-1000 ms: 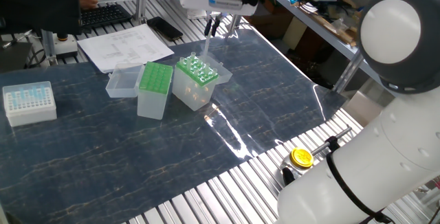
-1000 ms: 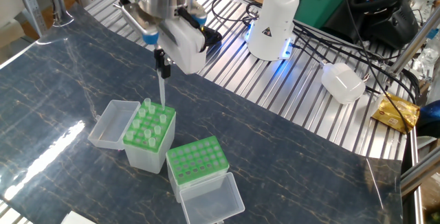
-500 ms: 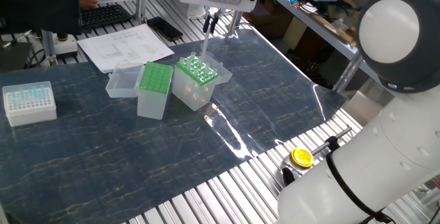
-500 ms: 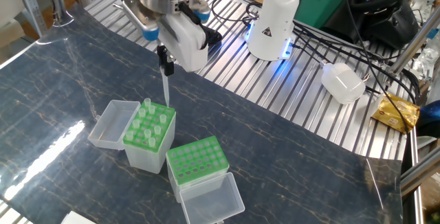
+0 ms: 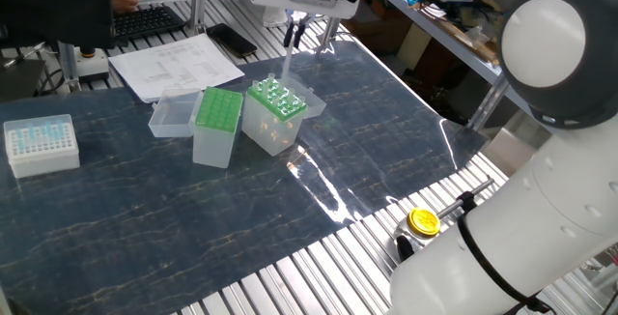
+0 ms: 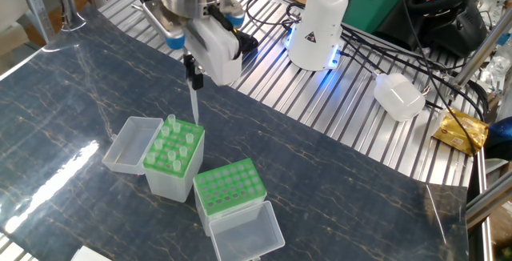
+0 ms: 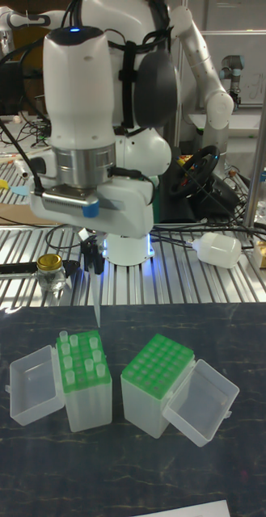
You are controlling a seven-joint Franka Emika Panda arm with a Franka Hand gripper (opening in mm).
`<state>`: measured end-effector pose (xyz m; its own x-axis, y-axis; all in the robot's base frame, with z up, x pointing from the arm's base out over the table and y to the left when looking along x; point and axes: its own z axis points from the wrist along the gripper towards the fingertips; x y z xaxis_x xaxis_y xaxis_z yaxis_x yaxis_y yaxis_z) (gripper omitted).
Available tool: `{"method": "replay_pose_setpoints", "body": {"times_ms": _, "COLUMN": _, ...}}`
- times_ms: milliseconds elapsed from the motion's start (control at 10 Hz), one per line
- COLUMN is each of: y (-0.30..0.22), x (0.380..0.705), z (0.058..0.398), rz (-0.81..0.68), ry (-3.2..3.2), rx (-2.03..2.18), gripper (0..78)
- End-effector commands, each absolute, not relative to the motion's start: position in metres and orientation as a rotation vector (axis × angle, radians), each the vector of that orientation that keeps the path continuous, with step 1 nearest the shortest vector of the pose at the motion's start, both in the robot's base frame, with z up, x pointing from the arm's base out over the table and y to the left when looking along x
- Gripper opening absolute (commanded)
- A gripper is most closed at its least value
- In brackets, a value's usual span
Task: Transfer all large pipette tips from one holder to another
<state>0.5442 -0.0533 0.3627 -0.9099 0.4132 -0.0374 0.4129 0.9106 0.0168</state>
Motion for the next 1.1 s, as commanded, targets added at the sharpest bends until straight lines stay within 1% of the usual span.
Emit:
{"method": "replay_pose_setpoints", "body": {"times_ms": 100, "y": -0.0445, "x": 0.5503, "z": 0.3665, "rz": 0.058, "ry": 3.005, "rx": 0.788, "gripper": 1.2}}
{"method": "replay_pose_setpoints", "body": {"times_ms": 200, "y": -0.0445, "x": 0.5508, "z": 0.3668, "rz": 0.034, "ry": 3.003, "rx": 0.785, "gripper": 1.2}}
{"method": "replay_pose_setpoints", "body": {"times_ms": 600, "y": -0.0466, "x": 0.5539, "z": 0.3685, "rz": 0.04, "ry": 3.046, "rx": 0.739, "gripper": 1.2}}
{"method": "replay_pose_setpoints", "body": {"times_ms": 900, "y": -0.0466, "x": 0.5539, "z": 0.3685, "rz": 0.033, "ry": 3.062, "rx": 0.543, "gripper": 1.2}}
{"method": "replay_pose_setpoints", "body": {"times_ms": 1100, "y": -0.0466, "x": 0.5539, "z": 0.3685, "rz": 0.016, "ry": 3.06, "rx": 0.499, "gripper": 1.2}}
